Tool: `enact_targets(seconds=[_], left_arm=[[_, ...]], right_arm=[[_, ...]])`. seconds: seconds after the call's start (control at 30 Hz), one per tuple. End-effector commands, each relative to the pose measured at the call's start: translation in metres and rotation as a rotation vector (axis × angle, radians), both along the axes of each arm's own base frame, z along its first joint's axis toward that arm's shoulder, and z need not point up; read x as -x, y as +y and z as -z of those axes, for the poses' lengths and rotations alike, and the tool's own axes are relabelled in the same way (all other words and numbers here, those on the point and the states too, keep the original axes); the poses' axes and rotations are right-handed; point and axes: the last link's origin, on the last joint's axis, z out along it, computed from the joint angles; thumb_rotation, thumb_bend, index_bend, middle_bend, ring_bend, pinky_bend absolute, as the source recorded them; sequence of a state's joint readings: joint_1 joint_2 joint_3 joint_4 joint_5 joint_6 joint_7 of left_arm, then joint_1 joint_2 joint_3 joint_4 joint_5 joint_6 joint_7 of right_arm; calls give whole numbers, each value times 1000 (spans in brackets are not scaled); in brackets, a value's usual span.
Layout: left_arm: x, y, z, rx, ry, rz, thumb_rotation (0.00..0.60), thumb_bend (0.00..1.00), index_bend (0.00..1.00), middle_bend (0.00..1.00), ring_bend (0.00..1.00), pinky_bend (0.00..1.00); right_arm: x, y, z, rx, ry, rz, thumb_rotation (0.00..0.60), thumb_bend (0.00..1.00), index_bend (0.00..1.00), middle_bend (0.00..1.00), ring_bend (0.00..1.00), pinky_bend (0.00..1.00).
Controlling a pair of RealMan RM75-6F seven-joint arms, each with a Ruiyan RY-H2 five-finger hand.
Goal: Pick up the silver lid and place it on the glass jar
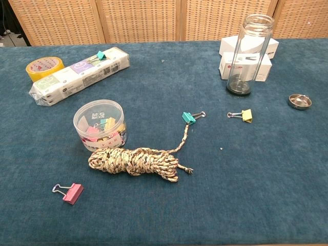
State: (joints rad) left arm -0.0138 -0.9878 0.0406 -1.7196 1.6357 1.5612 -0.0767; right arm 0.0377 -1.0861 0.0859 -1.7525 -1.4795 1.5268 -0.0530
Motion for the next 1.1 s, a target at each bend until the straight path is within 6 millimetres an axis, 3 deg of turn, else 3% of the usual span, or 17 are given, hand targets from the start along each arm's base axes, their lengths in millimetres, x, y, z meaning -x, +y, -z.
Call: enact_targets(seconds=[0.03, 0.3, 0.47, 0.73, 0.93, 1.1], left_arm=[[0, 0, 0, 0, 0, -2, 600, 2, 0, 0, 0, 0], [-1, 0, 0, 0, -3, 0, 600, 2, 0, 0, 0, 0], [0, 0, -4, -13, -18, -3, 600, 1, 0, 0, 0, 0], [2, 0, -9, -18, -37, -5, 600, 2, 0, 0, 0, 0], [3, 1, -12, -9, -62, -16, 600, 1, 0, 0, 0, 0], [5, 2, -15, -7, -79, -22, 600, 1, 0, 0, 0, 0]], right_arm=[[0, 0, 0, -3, 1, 2, 600, 0, 10, 0, 0, 0], [1, -3, 4, -22, 0, 7, 600, 0, 39, 0, 0, 0], [2, -17, 11, -55, -4, 7, 600, 0, 71, 0, 0, 0], [-22, -86, 27, -159, -45, -57, 600, 86, 180, 0, 0, 0], [-39, -128, 44, -206, -82, -82, 600, 217, 332, 0, 0, 0], [-47, -153, 63, -214, -58, -82, 600, 286, 374, 0, 0, 0]])
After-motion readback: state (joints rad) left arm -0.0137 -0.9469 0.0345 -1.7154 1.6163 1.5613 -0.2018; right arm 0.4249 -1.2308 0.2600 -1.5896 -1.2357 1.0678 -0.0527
